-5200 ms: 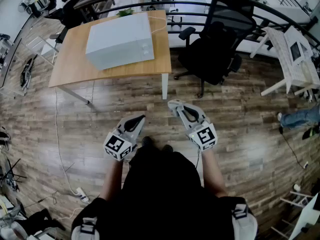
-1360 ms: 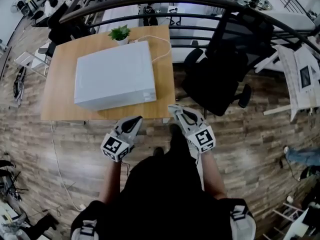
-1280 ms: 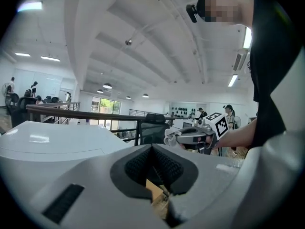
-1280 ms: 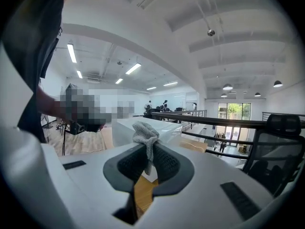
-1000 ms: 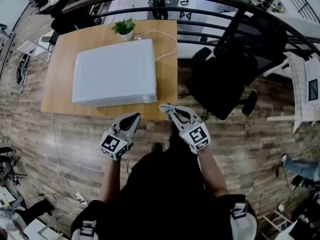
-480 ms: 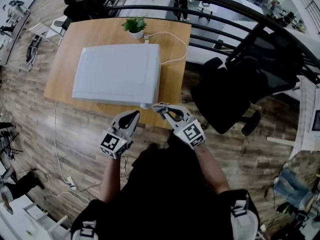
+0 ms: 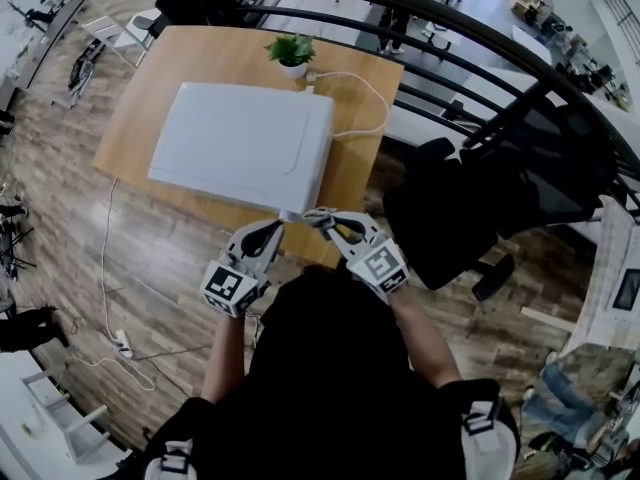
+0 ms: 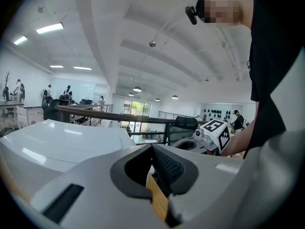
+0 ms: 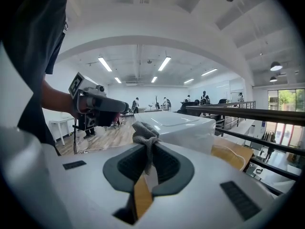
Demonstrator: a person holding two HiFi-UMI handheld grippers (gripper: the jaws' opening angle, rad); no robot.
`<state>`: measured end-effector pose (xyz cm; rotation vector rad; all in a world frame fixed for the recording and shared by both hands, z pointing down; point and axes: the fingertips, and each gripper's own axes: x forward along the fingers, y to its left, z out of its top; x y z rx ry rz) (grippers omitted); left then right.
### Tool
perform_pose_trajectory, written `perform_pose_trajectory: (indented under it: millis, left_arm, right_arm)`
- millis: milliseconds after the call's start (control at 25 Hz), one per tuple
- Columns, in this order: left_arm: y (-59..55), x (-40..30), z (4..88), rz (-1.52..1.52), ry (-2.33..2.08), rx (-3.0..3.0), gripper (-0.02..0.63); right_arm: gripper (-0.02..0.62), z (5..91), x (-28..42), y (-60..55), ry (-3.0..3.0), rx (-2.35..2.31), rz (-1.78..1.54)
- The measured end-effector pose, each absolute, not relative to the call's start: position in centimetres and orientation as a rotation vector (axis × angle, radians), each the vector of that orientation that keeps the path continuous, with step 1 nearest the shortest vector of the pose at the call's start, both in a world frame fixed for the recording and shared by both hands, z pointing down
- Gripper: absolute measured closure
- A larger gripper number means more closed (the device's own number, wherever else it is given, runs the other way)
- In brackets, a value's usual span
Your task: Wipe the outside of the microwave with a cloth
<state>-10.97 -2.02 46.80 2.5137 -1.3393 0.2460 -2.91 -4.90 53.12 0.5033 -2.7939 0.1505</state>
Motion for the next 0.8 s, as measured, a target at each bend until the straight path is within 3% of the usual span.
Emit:
perform_pose_trajectory:
  millis: [800]
  left_arm:
    - [-1.0, -13.1, 48.5, 0.256, -1.132, 2.639, 0.604]
  right_arm:
    - [0.568, 54.9, -4.9, -4.1, -2.715, 0.708, 0.101]
